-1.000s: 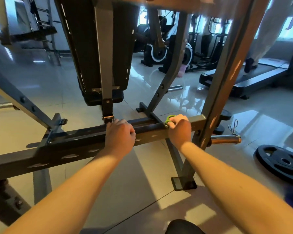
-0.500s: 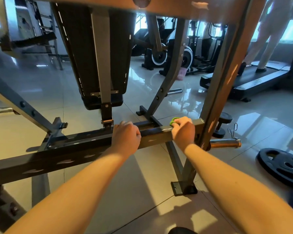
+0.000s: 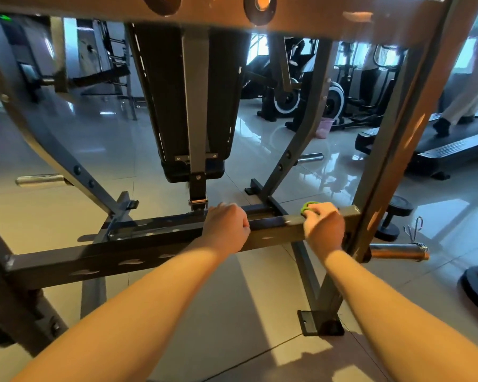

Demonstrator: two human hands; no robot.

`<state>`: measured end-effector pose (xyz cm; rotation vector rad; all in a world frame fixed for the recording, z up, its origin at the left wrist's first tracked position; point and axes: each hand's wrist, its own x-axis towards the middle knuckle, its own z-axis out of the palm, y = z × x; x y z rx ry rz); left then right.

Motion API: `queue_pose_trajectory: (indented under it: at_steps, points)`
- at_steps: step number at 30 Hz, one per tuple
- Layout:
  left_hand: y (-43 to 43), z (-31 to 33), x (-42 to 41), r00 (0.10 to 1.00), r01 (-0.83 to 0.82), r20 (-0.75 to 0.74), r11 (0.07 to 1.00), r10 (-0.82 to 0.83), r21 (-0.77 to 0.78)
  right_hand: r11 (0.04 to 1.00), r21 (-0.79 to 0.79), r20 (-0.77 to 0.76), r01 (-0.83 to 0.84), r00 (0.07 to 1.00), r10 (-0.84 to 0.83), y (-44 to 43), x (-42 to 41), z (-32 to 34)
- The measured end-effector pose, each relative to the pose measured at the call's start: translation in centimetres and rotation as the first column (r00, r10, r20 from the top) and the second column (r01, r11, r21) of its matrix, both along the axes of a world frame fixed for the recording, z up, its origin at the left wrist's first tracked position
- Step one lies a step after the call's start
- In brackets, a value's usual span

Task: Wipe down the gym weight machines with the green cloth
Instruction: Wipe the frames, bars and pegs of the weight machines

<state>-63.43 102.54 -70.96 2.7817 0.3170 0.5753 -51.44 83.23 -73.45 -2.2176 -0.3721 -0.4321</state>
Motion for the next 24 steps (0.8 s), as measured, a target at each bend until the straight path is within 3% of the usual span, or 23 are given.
queue_pose_trajectory:
  at_steps: [2, 6, 8, 12, 15, 21, 24]
  points:
    - [-0.1, 0.1, 0.1, 1.000, -0.002, 0.008, 1.000, 0.002, -0.004, 0.994, 0.053, 0.018, -0.099, 0.995, 0.098, 3.3, -3.2, -0.3]
    - [-1.3, 0.2, 0.7, 0.999, 0.034, -0.011, 0.999, -0.034, -0.003, 0.943, -0.012, 0.075, -0.333, 0.940, 0.333, 3.3, -4.5, -0.8]
    - [-2.0, 0.3, 1.5, 0.999, 0.038, -0.014, 0.999, -0.038, 0.022, 0.952, -0.062, 0.079, -0.301, 0.949, 0.305, -0.1, -1.7, -0.2]
    - [-3.2, -0.2, 2.9, 0.999, 0.037, 0.009, 0.998, -0.037, 0.048, 0.997, -0.041, 0.063, -0.067, 0.996, 0.069, -7.2, 4.5, 0.4]
    - [-3.7, -0.3, 3.4, 0.999, 0.035, 0.013, 0.998, -0.036, 0.053, 1.000, -0.027, 0.048, 0.004, 0.999, -0.002, -6.9, 4.2, 0.6]
    - [-3.3, -0.8, 3.2, 0.996, 0.077, 0.029, 0.995, -0.079, 0.063, 0.968, -0.096, 0.040, -0.231, 0.971, 0.236, 1.9, -2.9, -0.5]
    - [-2.8, -0.7, 2.7, 0.995, 0.089, 0.044, 0.993, -0.092, 0.074, 0.928, -0.138, 0.074, -0.347, 0.930, 0.359, 0.5, -0.9, -0.7]
